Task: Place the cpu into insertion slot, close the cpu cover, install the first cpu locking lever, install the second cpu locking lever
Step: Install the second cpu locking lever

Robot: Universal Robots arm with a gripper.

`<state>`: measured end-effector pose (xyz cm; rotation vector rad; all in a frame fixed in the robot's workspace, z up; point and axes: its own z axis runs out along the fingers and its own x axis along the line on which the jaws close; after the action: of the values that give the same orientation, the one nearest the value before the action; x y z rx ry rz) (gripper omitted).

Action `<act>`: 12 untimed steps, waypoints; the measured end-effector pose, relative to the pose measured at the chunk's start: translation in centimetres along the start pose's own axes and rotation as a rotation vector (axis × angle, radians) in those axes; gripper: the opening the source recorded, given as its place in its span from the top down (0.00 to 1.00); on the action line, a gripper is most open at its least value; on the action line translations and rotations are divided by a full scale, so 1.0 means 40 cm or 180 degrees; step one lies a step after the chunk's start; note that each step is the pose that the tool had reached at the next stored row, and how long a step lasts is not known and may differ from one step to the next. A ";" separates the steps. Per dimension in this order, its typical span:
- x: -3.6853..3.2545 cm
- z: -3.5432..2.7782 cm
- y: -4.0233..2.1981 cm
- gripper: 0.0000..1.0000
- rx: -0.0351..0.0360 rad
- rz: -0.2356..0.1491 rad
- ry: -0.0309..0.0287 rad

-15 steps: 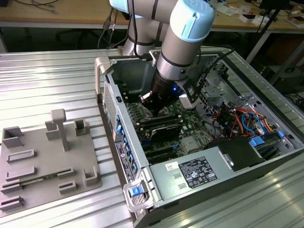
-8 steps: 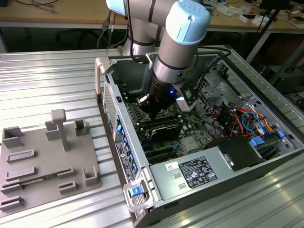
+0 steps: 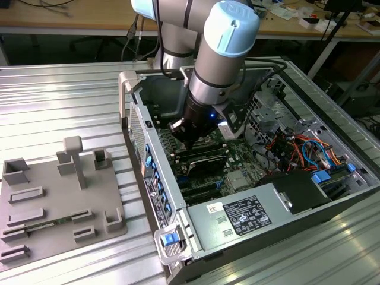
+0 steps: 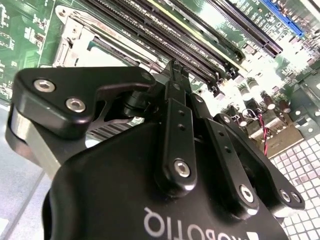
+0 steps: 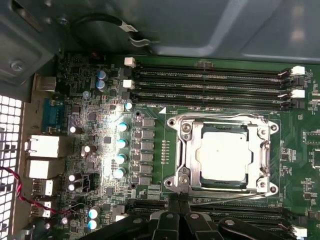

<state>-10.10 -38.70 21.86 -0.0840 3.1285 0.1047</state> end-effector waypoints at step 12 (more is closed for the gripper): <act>0.000 0.016 0.018 0.89 -0.0002 -0.0089 0.0006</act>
<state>-10.12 -37.93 21.26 -0.1278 3.1280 0.1055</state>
